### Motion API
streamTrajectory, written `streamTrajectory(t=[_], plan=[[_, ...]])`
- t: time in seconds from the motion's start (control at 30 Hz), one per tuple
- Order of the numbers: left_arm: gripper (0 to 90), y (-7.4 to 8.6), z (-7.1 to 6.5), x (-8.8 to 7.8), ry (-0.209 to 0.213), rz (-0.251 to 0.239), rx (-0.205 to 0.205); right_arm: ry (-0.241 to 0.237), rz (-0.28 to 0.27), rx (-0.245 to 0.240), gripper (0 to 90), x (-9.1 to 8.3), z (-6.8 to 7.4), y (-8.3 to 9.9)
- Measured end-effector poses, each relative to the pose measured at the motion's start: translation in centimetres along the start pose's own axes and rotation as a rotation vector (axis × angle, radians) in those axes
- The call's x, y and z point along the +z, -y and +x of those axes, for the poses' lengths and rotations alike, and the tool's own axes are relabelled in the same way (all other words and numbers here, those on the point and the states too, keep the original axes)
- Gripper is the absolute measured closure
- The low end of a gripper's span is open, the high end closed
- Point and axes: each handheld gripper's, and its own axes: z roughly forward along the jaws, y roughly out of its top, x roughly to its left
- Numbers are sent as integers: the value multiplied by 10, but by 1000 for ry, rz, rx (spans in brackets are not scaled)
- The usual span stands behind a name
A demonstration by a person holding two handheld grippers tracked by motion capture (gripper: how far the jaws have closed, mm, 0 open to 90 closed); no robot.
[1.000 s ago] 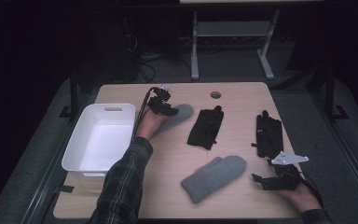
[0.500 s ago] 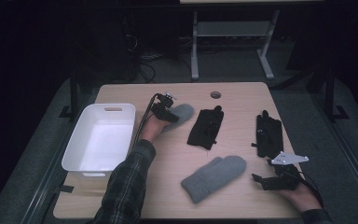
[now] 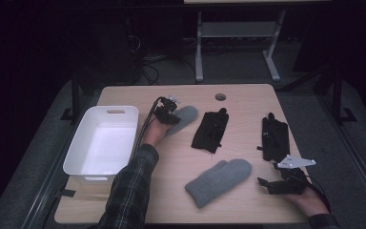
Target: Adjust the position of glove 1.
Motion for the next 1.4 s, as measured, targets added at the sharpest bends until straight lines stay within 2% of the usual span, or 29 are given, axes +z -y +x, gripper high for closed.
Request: streamTrajectory(t=[0.03,0.13,0.27,0.6,0.7,0.8,0.97,1.1,1.2,1.4], plan=[[823,0,0,0,5,-9,-23,0,0,0,125,0,0,0],[837,0,2,-6,18,-18,-44,0,0,-1,125,0,0,0],[842,-1,0,-14,21,-21,-46,0,0,1,126,0,0,0],[849,-10,-11,-48,57,-77,-79,1,1,-1,126,0,0,0],[850,-11,-13,-56,71,-90,-76,2,1,-1,126,0,0,0],[851,-12,-17,-66,85,-103,-48,1,1,-1,126,0,0,0],[852,-12,-24,-79,126,-140,-56,3,1,0,126,0,0,0],[853,-12,-31,-91,151,-169,-44,4,-2,-3,126,0,0,0],[853,-12,-38,-101,167,-179,-32,4,-2,-5,126,0,0,0],[853,-13,-55,-119,194,-195,19,4,-2,-5,126,0,0,0]])
